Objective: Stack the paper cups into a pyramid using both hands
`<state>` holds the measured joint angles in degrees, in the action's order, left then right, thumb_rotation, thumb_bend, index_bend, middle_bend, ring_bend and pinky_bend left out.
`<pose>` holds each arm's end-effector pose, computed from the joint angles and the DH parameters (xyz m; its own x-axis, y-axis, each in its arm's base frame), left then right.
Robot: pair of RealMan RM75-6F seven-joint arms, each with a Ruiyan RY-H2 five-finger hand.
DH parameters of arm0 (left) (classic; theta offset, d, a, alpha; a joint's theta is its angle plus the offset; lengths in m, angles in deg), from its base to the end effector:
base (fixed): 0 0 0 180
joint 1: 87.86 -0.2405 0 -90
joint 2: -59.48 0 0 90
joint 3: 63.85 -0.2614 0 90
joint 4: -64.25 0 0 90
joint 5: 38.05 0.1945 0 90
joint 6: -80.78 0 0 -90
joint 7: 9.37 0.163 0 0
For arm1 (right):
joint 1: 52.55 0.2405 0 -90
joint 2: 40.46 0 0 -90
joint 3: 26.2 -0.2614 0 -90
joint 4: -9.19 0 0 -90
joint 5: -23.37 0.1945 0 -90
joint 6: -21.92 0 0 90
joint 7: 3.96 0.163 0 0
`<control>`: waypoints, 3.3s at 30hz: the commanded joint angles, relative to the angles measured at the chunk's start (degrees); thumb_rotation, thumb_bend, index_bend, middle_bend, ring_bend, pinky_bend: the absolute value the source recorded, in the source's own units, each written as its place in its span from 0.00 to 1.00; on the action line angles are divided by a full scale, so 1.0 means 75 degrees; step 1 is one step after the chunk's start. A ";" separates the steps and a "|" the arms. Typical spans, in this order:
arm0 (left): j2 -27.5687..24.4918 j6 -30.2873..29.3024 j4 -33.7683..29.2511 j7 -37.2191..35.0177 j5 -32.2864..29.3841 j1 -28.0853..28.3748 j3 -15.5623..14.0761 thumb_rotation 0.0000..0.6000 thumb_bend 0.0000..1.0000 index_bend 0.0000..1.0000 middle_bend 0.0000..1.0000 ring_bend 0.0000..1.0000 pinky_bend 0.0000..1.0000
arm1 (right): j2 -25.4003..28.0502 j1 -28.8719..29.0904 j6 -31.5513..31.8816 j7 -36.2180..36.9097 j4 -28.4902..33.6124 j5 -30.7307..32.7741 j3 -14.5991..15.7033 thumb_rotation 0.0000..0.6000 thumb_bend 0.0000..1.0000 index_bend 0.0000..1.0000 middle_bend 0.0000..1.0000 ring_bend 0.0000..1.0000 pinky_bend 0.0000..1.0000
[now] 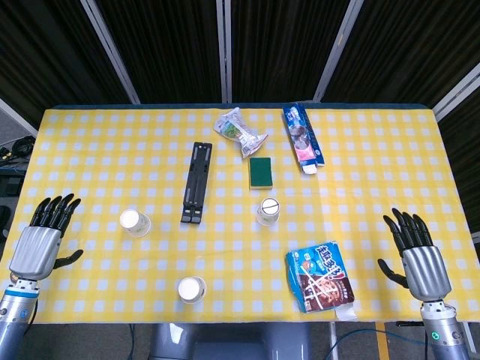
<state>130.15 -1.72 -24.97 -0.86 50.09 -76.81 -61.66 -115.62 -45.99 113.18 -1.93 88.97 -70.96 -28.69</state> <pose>-0.2852 0.2285 0.1322 0.4832 0.0038 0.8755 0.8659 -0.1498 -0.4773 -0.2990 -0.2061 0.1363 0.3796 0.1063 0.9190 -0.9028 -0.1743 0.3931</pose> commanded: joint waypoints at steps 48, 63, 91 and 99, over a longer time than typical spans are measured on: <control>0.0358 0.3232 -0.0689 0.1808 -0.2208 0.1970 0.0773 1.00 0.18 0.27 0.00 0.00 0.00 | 0.0138 -0.0030 0.0105 0.0423 0.0074 0.0030 -0.0053 1.00 0.15 0.00 0.00 0.00 0.00; 0.0593 0.3888 -0.0509 0.2248 -0.3295 0.2602 0.0880 1.00 0.30 0.23 0.00 0.00 0.00 | 0.0179 -0.0034 0.0116 0.0538 0.0096 0.0046 -0.0069 1.00 0.15 0.00 0.00 0.00 0.00; 0.0543 0.3581 -0.0596 0.2264 -0.3696 0.2813 0.0521 1.00 0.33 0.39 0.00 0.00 0.00 | 0.0192 -0.0041 0.0115 0.0558 0.0113 0.0057 -0.0079 1.00 0.15 0.00 0.00 0.00 0.00; 0.0298 0.3321 -0.1212 0.1809 -0.2750 0.2670 0.0251 1.00 0.33 0.39 0.00 0.00 0.00 | 0.0180 -0.0048 0.0127 0.0506 0.0115 0.0050 -0.0078 1.00 0.15 0.00 0.00 0.00 0.00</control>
<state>133.00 23.74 -32.76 13.75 27.58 -56.40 -58.92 -114.27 -46.35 114.12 1.88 89.83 -70.58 -29.27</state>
